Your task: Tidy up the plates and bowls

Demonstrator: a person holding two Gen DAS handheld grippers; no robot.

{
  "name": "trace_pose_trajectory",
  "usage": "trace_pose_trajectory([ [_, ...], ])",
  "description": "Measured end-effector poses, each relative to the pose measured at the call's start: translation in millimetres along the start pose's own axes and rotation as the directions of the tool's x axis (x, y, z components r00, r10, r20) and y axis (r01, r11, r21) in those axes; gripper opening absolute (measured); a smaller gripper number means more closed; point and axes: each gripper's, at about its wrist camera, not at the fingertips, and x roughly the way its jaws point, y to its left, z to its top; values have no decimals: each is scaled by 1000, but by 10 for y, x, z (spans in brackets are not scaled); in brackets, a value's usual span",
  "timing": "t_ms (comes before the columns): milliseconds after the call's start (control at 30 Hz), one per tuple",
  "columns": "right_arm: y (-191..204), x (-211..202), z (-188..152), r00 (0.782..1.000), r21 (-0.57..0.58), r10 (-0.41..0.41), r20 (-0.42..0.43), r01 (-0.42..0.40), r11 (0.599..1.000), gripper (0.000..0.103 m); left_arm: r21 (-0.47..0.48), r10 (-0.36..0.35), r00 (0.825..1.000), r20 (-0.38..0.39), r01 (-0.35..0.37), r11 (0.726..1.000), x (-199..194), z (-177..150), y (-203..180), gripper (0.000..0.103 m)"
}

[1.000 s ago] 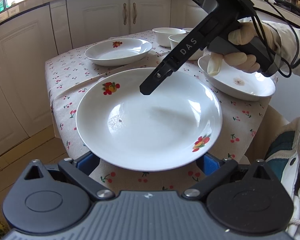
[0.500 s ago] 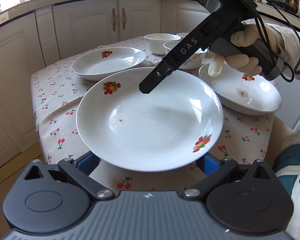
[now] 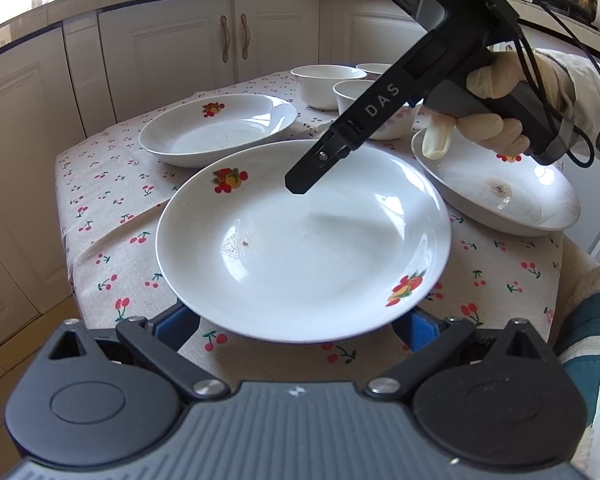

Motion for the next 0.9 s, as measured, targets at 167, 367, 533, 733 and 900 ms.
trace_pose_trajectory([
  [167,-6,18,5,1000,1,-12,0,12,1000,62,14,9,1000,6,-9,1000,21,26,17,101],
  [367,14,9,-5,1000,-8,-9,-1,9,1000,62,24,19,1000,0,-19,1000,46,19,21,101],
  [533,16,12,-6,1000,-3,5,-4,-5,1000,69,19,14,1000,-2,-14,1000,42,1,15,101],
  [733,109,-121,-39,999,-51,-29,34,30,998,92,-25,29,1000,-11,-29,999,-63,-31,22,101],
  [900,157,-374,-120,994,-68,-48,97,55,996,103,-65,64,998,-12,-65,996,-221,-70,-117,102],
])
